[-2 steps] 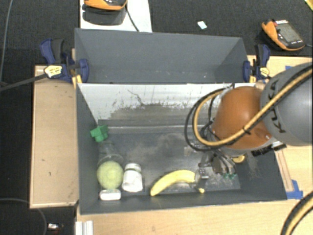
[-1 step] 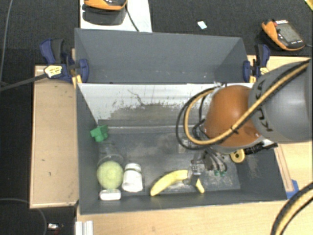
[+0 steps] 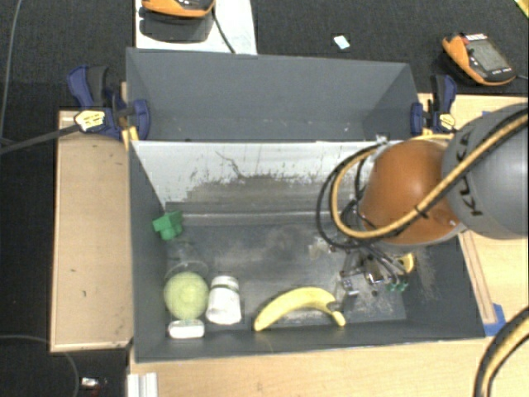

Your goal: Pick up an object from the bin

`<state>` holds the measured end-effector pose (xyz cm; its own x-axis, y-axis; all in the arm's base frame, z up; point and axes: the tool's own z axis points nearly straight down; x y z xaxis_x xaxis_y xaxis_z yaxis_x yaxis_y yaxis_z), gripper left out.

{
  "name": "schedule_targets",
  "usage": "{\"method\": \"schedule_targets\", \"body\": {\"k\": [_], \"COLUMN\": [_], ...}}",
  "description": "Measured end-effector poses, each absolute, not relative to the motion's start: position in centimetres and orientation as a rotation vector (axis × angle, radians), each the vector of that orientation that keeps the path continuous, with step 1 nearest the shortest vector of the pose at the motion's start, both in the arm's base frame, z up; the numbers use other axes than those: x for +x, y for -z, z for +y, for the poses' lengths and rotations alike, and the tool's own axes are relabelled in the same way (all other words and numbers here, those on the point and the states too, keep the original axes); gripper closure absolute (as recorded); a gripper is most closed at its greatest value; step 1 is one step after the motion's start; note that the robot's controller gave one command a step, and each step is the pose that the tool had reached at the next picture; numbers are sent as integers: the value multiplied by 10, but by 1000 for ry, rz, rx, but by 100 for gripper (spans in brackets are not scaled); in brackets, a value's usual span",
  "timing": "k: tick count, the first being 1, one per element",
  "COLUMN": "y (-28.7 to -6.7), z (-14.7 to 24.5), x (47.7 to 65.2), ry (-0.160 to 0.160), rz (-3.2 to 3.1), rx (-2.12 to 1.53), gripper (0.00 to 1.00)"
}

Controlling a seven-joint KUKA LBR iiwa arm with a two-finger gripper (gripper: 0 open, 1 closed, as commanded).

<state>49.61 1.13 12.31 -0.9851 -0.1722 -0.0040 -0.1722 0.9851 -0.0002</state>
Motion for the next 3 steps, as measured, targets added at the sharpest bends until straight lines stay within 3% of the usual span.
{"method": "schedule_targets", "body": {"k": [1, 2, 3], "y": [-108, -93, -73], "z": [26, 52, 45], "x": [493, 485, 485], "ry": [-1, -1, -4], "rz": [3102, 3135, 3136], "rx": [-461, 4, 63], "gripper": [0, 0, 100]}}
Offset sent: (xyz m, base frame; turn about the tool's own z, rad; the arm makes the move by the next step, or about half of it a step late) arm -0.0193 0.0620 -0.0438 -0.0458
